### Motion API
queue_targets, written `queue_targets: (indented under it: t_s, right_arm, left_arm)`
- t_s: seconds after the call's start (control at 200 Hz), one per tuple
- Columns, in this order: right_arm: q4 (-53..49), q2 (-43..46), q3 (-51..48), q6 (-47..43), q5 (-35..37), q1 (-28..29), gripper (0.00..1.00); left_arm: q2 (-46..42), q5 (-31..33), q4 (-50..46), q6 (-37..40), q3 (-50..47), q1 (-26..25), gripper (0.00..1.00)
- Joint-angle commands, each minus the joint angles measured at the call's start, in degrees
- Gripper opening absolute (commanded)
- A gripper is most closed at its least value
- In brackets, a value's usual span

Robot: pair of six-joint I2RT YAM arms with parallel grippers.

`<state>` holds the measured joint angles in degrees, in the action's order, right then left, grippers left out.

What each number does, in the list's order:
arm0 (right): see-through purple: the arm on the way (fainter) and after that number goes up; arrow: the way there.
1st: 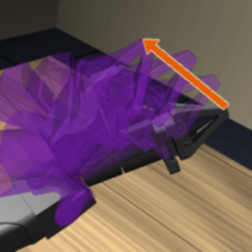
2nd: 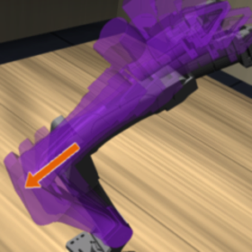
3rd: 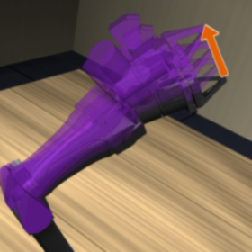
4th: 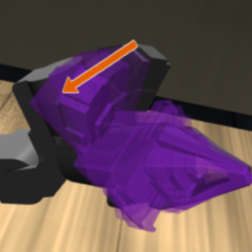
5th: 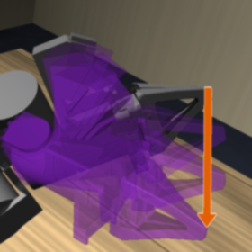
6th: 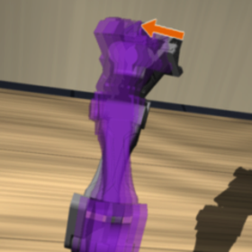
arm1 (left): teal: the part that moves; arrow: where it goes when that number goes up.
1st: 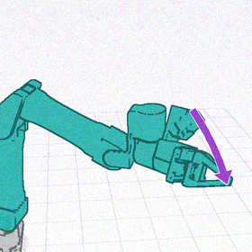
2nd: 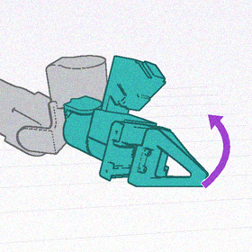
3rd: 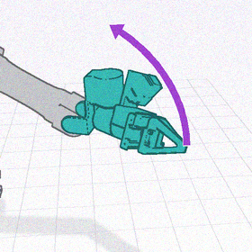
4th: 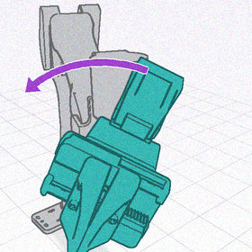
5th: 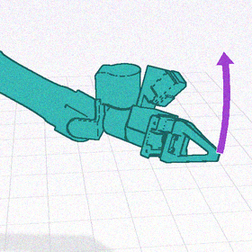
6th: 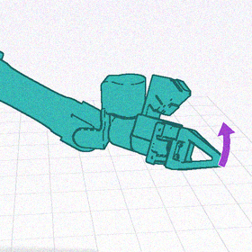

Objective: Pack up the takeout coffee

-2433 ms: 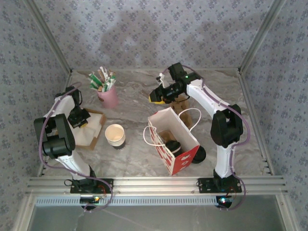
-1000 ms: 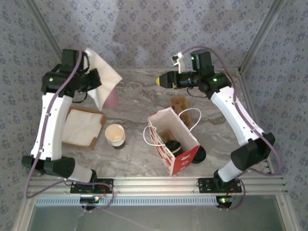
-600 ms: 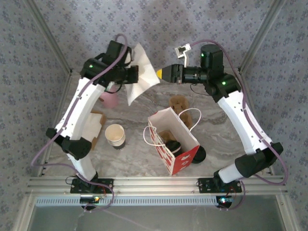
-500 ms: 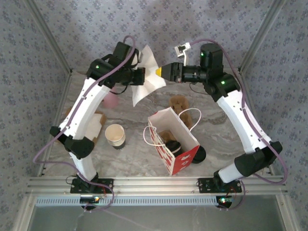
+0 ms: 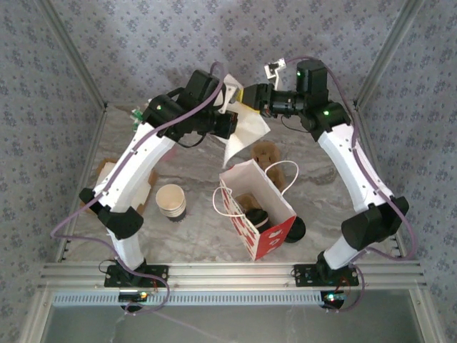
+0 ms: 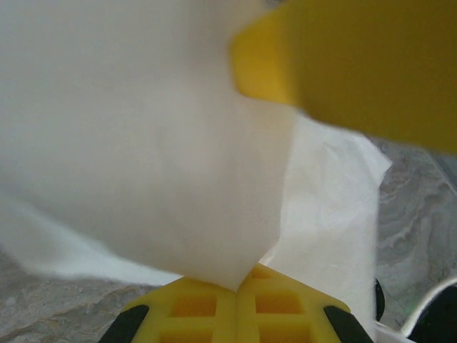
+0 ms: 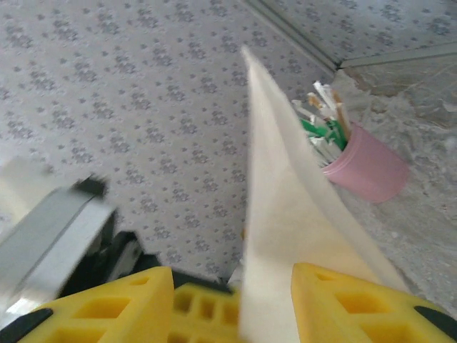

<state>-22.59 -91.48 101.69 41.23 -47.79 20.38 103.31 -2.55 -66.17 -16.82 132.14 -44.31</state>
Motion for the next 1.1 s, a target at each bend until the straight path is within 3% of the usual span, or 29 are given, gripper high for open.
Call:
queue_targets:
  t_s: [0.0,0.245,0.45,0.899,1.094]
  right_arm:
    - [-1.9,-1.4,1.8,1.1,-0.2,-0.1,0.50]
    - [-2.3,-1.2,0.5,0.9,-3.3,0.8,0.53]
    - [9.7,4.3,-7.3,4.5,-6.4,-1.0,0.54]
    - [18.3,9.7,-13.8,4.8,-12.5,-1.9,0.61]
    - [13.0,11.2,-14.4,-2.0,-11.9,-1.0,0.61]
  left_arm:
    - [0.0,-2.9,1.5,2.8,2.1,-0.5,0.00]
    - [-0.2,-2.4,3.9,4.5,3.2,-0.8,0.00]
    - [-0.4,-3.6,5.3,4.2,3.3,-0.5,0.00]
    - [-3.6,-21.4,12.0,-3.7,-0.7,5.1,0.00]
    - [-5.3,-27.5,15.2,-7.5,-2.5,6.6,0.00]
